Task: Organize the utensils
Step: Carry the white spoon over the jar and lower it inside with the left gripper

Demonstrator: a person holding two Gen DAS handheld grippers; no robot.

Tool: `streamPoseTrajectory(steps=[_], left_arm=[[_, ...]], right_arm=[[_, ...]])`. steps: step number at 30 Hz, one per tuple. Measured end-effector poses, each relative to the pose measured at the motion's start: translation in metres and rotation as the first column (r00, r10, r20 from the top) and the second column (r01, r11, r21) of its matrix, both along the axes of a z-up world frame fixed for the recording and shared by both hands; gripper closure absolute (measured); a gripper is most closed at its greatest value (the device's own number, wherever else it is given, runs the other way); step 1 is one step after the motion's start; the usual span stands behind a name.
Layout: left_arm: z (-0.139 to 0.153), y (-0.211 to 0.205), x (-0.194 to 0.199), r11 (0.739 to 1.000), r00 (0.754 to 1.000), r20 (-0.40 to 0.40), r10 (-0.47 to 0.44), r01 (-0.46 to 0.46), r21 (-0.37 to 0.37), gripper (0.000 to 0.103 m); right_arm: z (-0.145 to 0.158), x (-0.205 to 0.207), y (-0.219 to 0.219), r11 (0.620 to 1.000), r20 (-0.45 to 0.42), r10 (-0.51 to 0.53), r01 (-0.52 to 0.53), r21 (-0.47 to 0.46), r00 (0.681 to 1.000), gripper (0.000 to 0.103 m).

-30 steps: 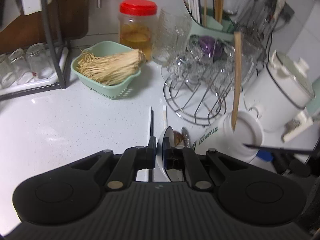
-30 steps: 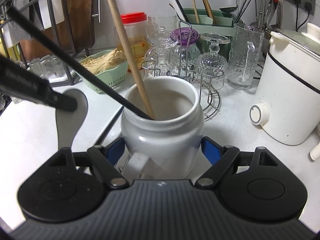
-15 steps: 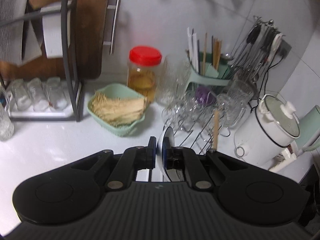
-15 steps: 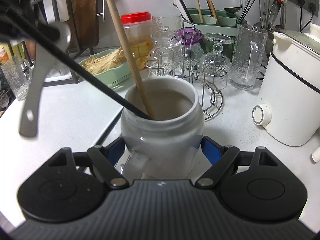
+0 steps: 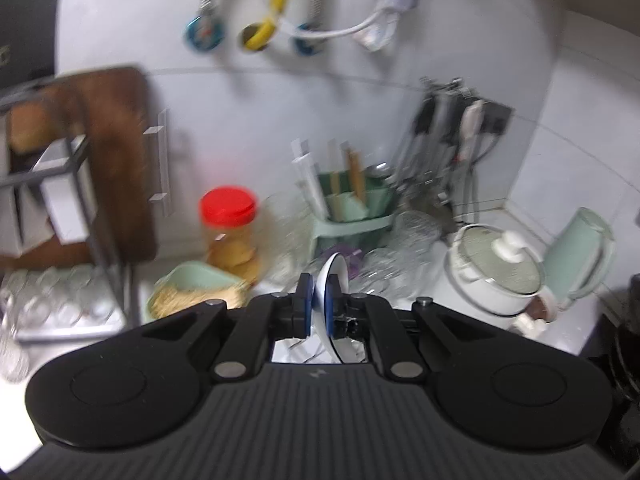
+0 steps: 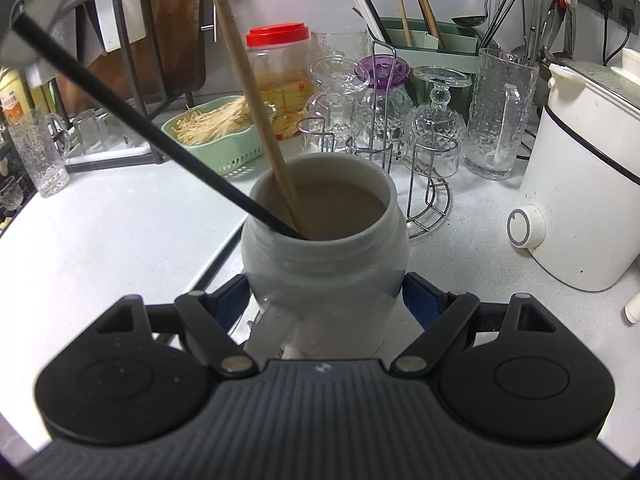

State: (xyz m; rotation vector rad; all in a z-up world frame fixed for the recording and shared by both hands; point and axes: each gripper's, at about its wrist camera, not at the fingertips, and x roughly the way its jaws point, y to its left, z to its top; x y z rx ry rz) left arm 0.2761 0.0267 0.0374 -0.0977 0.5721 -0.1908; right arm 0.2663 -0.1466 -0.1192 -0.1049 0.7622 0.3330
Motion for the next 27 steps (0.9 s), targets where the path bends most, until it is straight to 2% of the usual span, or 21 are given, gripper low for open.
streamPoseTrajectory(steps=[7, 16, 21, 24, 27], left_arm=[[0.0, -0.036, 0.021, 0.995, 0.996, 0.049, -0.076, 0.073, 0.068, 0.096], [-0.039, -0.065, 0.054, 0.982, 0.99, 0.014, -0.144, 0.141, 0.124, 0.096], [-0.055, -0.084, 0.064, 0.963, 0.984, 0.011, -0.18, 0.174, 0.205, 0.096], [-0.064, -0.096, 0.067, 0.943, 0.976, 0.012, -0.216, 0.205, 0.263, 0.095], [-0.072, -0.101, 0.073, 0.932, 0.971, -0.009, -0.24, 0.233, 0.277, 0.095]], right_arm=[[-0.001, -0.001, 0.0, 1.0, 0.019, 0.003, -0.004, 0.005, 1.0, 0.017], [-0.001, 0.0, 0.0, 1.0, 0.022, 0.011, -0.011, 0.01, 1.0, 0.018], [-0.001, 0.001, 0.0, 1.0, 0.024, 0.015, -0.015, 0.01, 1.0, 0.018], [-0.001, 0.001, 0.0, 1.0, 0.025, 0.016, -0.016, 0.011, 1.0, 0.018], [-0.001, 0.0, 0.0, 1.0, 0.028, 0.018, -0.019, 0.013, 0.999, 0.018]])
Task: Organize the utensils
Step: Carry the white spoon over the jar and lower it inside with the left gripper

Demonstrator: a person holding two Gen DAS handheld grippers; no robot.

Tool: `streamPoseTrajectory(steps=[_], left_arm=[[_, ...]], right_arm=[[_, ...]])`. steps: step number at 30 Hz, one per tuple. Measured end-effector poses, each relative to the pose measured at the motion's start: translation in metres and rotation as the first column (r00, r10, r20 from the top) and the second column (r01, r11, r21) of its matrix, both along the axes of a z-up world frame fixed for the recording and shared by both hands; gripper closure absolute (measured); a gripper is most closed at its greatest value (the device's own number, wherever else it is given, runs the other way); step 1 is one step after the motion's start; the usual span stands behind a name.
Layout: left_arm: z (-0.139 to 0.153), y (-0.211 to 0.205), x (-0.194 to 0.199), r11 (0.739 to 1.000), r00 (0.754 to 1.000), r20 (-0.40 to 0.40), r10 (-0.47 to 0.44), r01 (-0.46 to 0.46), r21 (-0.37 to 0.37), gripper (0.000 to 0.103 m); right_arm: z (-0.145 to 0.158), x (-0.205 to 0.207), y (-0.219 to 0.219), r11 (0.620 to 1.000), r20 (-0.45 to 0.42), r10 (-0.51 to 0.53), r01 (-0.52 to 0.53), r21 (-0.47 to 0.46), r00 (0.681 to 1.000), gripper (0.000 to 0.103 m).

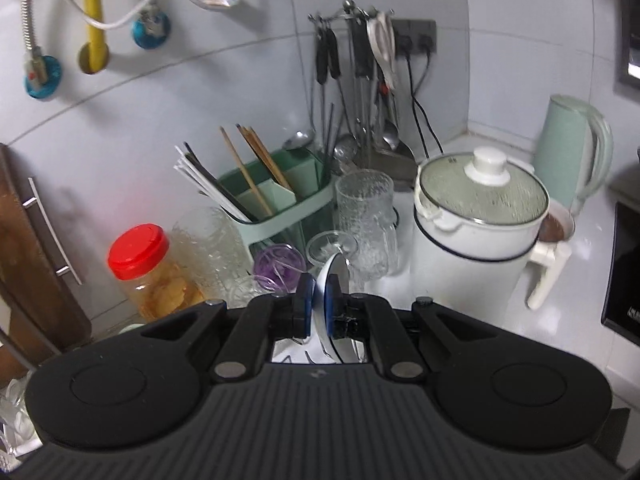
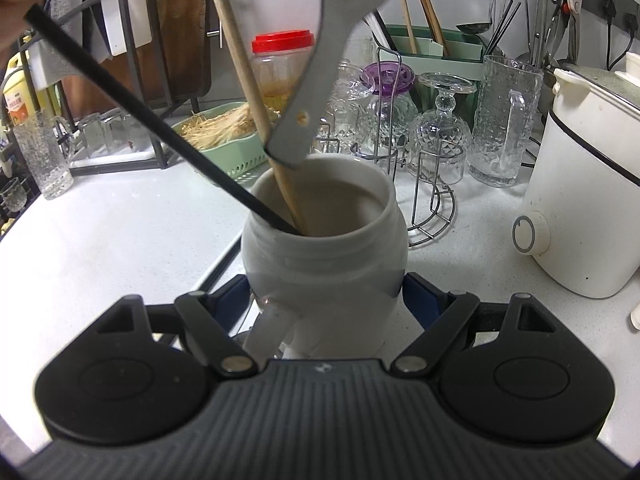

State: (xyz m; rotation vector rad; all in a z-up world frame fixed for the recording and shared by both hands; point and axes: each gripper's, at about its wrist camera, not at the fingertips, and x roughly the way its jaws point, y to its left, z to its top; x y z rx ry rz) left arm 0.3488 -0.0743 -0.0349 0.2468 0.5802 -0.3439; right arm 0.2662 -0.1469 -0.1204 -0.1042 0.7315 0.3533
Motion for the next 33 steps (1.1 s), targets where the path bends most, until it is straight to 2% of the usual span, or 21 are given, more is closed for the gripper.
streamPoseTrajectory(steps=[5, 12, 18, 20, 25, 33], left_arm=[[-0.011, 0.001, 0.009, 1.0, 1.0, -0.026, -0.016, 0.016, -0.011, 0.096], [-0.029, 0.003, 0.009, 0.999, 0.997, -0.066, -0.041, 0.043, 0.029, 0.096], [-0.031, 0.008, 0.005, 0.997, 0.993, -0.109, -0.046, 0.052, 0.055, 0.096], [-0.028, 0.012, 0.003, 0.998, 0.99, -0.136, -0.049, 0.056, 0.043, 0.096], [-0.021, 0.025, 0.001, 0.998, 0.965, -0.253, -0.064, 0.06, -0.023, 0.095], [-0.013, 0.02, -0.014, 0.988, 0.935, -0.337, -0.113, 0.143, 0.065, 0.093]], right_arm=[[0.0, -0.001, 0.001, 1.0, 0.005, -0.006, 0.006, 0.0, 1.0, 0.018], [-0.001, 0.0, 0.001, 1.0, 0.013, -0.001, 0.0, 0.005, 1.0, 0.018], [-0.002, 0.002, 0.0, 1.0, 0.018, 0.001, -0.001, 0.008, 1.0, 0.017], [-0.003, 0.001, 0.0, 1.0, 0.021, 0.001, -0.002, 0.008, 1.0, 0.017], [-0.004, -0.001, 0.001, 1.0, 0.036, -0.001, 0.001, 0.008, 0.999, 0.017], [-0.002, 0.005, -0.001, 0.999, 0.017, 0.047, -0.047, -0.003, 0.999, 0.017]])
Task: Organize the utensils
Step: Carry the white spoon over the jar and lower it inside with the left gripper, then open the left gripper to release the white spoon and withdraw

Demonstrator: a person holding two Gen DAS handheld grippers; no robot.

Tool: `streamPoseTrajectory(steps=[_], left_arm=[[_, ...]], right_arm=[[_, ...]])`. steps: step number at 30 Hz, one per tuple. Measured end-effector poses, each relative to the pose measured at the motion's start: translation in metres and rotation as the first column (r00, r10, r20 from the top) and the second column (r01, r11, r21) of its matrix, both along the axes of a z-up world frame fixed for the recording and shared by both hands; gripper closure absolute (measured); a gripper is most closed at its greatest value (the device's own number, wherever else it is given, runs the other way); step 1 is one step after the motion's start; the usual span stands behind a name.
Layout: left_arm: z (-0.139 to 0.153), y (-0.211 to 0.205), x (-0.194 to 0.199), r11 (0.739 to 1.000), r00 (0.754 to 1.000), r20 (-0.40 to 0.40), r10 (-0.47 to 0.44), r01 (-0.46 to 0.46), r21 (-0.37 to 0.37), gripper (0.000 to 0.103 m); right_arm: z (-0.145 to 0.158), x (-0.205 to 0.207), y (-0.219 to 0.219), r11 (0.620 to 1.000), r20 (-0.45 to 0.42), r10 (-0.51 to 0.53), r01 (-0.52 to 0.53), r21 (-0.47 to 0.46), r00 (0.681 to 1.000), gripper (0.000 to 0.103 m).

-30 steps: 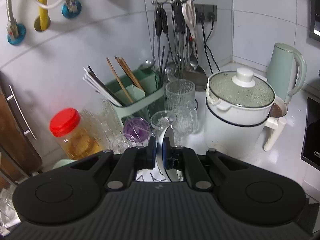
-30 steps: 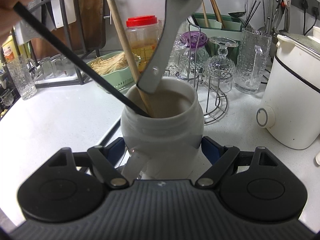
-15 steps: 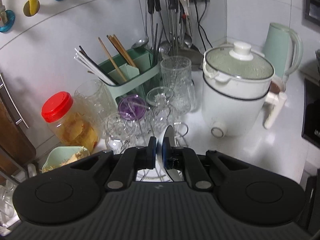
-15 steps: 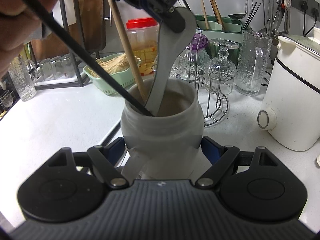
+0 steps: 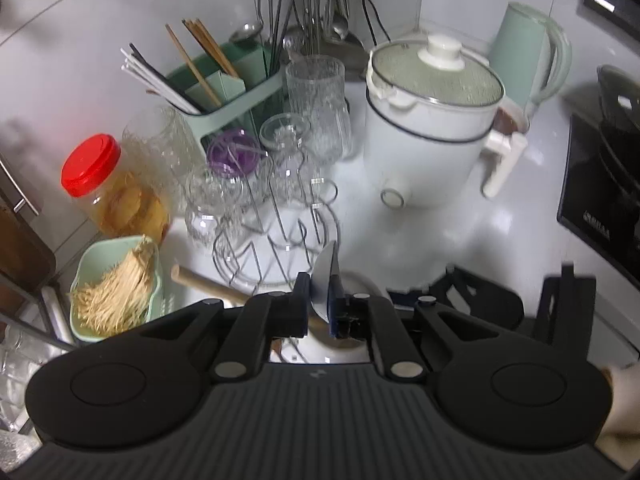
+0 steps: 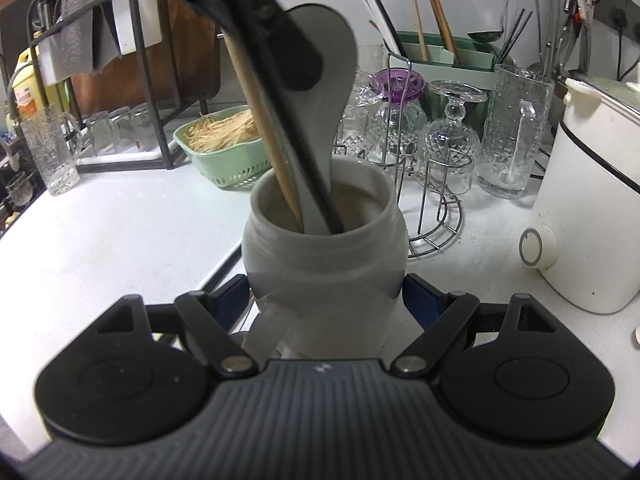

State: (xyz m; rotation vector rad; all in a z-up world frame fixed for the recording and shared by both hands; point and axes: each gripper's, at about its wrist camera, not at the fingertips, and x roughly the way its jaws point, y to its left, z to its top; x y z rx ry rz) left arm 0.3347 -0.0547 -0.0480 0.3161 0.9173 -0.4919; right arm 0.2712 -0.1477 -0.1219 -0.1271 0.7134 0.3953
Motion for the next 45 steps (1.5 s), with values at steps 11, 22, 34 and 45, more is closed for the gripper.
streamPoseTrajectory(steps=[11, 22, 34, 45], left_arm=[[-0.017, -0.01, 0.0, 0.997, 0.998, -0.061, -0.011, 0.016, 0.081, 0.091], [-0.031, -0.003, 0.007, 0.998, 0.991, -0.121, 0.051, -0.046, 0.04, 0.085], [-0.011, 0.004, 0.003, 0.993, 0.992, -0.057, 0.116, -0.115, 0.016, 0.063], [0.041, 0.039, -0.039, 0.959, 0.965, 0.077, 0.251, -0.237, -0.156, 0.055]], right_arm=[[-0.001, 0.001, -0.003, 0.999, 0.003, 0.042, -0.042, -0.004, 0.999, 0.017], [-0.002, 0.002, -0.003, 0.999, 0.006, 0.046, -0.046, 0.003, 0.999, 0.017], [-0.001, 0.001, -0.002, 1.0, 0.006, 0.028, -0.028, 0.004, 1.0, 0.018], [-0.002, 0.0, -0.001, 1.0, 0.009, -0.001, 0.001, 0.015, 1.0, 0.017]])
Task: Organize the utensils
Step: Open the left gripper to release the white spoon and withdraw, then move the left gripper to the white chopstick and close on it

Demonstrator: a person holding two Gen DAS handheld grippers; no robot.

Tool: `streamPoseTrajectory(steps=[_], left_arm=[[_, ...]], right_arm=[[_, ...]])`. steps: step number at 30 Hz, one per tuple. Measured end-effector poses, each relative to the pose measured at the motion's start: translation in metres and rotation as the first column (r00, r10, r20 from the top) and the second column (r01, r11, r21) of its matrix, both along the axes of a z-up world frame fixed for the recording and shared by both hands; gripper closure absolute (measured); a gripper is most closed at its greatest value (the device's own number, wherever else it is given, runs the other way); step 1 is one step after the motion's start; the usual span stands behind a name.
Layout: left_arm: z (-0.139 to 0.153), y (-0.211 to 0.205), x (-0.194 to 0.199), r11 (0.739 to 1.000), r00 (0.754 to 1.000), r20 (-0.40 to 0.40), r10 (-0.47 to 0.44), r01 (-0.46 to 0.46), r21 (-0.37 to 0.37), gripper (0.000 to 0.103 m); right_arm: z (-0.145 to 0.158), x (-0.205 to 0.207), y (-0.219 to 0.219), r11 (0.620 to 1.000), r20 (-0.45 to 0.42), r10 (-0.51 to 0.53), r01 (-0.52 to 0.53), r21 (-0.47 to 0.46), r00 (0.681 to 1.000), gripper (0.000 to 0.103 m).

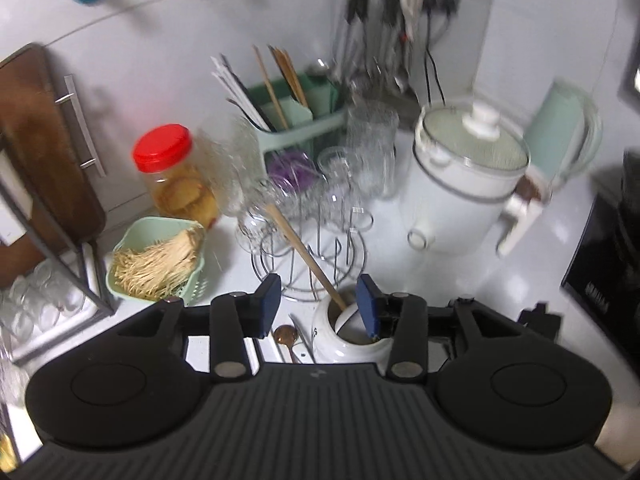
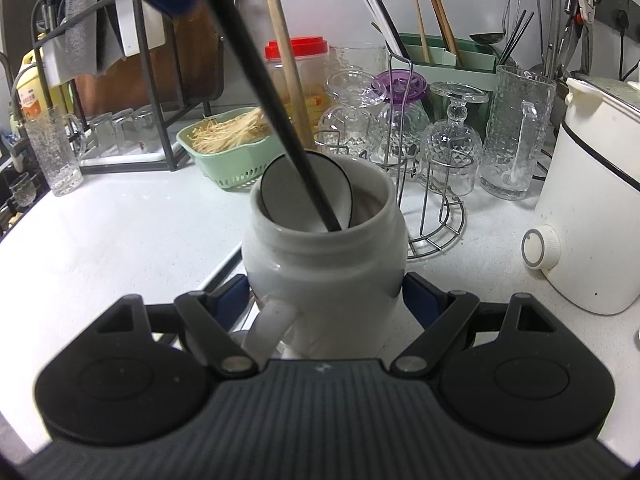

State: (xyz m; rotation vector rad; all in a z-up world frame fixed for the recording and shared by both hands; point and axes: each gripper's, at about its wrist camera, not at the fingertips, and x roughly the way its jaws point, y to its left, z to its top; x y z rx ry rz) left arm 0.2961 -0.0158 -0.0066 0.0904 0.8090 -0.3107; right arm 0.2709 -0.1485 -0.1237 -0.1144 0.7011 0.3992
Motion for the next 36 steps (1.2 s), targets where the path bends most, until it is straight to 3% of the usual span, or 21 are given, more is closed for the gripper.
streamPoseTrajectory(steps=[6, 15, 24, 36], left_arm=[[0.008, 0.029, -0.021, 0.996, 0.996, 0.035, 0.076, -0.075, -0.048, 0.054], [-0.014, 0.072, -0.037, 0.961, 0.974, -0.027, 0.227, -0.228, -0.155, 0.053], [-0.068, 0.096, -0.043, 0.932, 0.943, -0.146, 0.299, -0.322, -0.168, 0.053], [-0.136, 0.098, -0.041, 0.942, 0.931, -0.246, 0.269, -0.307, -0.135, 0.053]], right_arm=[[0.001, 0.001, 0.0, 1.0, -0.015, -0.003, 0.003, -0.003, 1.0, 0.017], [0.003, 0.003, 0.002, 1.0, -0.028, -0.006, 0.006, -0.013, 1.0, 0.017], [0.004, 0.004, 0.003, 0.999, -0.061, -0.029, 0.028, -0.015, 0.998, 0.018], [0.006, 0.003, 0.007, 0.998, -0.084, -0.057, 0.055, -0.031, 0.995, 0.017]])
